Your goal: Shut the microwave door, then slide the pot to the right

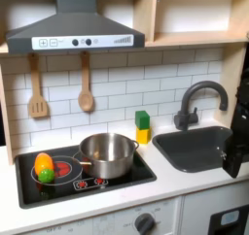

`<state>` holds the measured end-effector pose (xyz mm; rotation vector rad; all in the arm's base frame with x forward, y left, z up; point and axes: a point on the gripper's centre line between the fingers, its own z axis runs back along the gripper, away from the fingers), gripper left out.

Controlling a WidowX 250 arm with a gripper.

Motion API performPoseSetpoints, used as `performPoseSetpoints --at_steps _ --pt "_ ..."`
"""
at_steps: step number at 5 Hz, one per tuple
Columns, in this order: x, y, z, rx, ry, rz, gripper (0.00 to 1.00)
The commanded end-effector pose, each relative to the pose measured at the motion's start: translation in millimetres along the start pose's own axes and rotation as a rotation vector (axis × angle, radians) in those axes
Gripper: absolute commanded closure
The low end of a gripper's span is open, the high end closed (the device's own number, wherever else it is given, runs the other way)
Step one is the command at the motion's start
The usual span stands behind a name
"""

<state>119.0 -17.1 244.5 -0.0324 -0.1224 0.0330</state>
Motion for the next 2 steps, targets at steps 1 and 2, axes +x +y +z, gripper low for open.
performPoseSetpoints --at_steps 1,2 --pt "0 -0.2 0.0 -0.001 0.000 0.000 0.00" --pt "13 4.2 -2.0 0.009 -0.033 0.009 0.00"
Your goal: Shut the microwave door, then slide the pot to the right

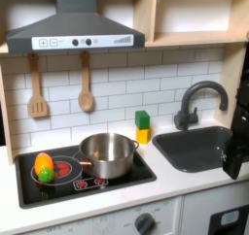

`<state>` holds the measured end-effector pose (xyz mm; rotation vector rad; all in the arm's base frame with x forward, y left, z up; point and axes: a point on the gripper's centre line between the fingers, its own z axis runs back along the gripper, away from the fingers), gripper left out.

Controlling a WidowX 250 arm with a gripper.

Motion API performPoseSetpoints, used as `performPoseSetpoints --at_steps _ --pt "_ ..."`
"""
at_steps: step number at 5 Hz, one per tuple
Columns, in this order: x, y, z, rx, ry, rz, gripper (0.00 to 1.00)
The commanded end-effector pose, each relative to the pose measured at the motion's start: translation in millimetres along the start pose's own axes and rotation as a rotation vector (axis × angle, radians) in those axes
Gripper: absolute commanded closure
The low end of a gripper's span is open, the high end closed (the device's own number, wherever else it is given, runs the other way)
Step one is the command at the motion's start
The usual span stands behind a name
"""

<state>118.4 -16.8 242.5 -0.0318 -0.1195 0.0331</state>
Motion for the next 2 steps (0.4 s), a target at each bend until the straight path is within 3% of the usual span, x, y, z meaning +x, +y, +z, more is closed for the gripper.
performPoseSetpoints --at_steps 1,2 --pt "21 4.9 -3.9 0.005 -0.038 -0.003 0.00" --pt "31 12.1 -5.2 0.018 -0.052 0.026 0.00"
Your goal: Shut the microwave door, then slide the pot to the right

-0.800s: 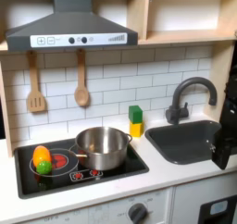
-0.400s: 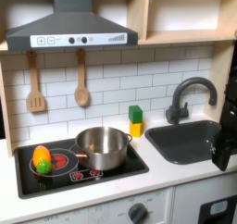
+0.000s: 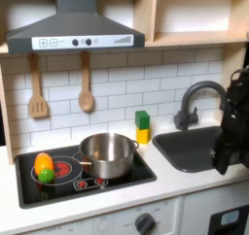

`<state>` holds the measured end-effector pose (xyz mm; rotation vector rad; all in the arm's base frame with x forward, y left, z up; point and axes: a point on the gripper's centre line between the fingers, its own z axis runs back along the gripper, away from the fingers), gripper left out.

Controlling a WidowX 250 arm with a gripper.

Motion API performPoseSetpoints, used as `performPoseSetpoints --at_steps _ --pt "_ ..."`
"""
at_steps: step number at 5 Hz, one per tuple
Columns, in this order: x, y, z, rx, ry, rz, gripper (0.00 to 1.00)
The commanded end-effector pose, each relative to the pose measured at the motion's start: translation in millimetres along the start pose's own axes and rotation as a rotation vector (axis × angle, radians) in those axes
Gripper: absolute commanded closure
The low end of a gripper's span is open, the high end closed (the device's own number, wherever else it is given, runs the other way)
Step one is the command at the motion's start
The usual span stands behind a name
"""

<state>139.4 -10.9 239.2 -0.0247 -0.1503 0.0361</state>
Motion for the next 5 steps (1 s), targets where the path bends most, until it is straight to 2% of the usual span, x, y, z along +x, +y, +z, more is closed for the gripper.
performPoseSetpoints --at_steps 1,2,4,5 --pt "24 13.2 3.8 0.010 -0.051 0.037 0.00" --pt "37 18.5 7.0 0.026 -0.074 0.058 0.22" --pt "54 24.6 14.7 0.026 -0.126 0.104 0.97" --pt "69 29.5 24.1 0.029 -0.187 0.114 1.00"
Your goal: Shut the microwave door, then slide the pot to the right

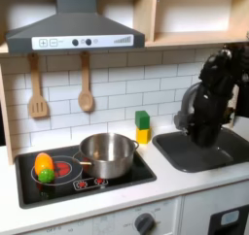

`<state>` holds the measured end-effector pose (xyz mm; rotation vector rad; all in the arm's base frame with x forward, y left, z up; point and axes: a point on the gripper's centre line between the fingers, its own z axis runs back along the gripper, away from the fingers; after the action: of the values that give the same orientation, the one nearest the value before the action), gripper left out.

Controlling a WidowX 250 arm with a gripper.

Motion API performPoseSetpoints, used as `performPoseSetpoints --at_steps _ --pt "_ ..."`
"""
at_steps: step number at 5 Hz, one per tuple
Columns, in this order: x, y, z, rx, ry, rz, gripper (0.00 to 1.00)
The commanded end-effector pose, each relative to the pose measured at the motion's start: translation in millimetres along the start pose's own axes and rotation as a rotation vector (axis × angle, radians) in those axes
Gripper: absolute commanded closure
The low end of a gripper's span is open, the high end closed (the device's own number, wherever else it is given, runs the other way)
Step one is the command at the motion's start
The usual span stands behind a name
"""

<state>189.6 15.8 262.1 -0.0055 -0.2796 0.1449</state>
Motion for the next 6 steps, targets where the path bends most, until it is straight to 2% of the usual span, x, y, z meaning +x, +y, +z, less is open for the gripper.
performPoseSetpoints --at_steps 1,3,4,5,6 --pt "36 8.7 12.1 0.009 -0.099 0.019 1.00" --pt "69 28.1 23.3 0.018 -0.190 0.072 1.00" --pt "79 42.2 37.9 0.057 -0.241 0.094 1.00" --pt "86 43.9 45.9 0.049 -0.277 0.112 1.00" --pt "91 46.6 46.4 0.055 -0.287 0.117 1.00"
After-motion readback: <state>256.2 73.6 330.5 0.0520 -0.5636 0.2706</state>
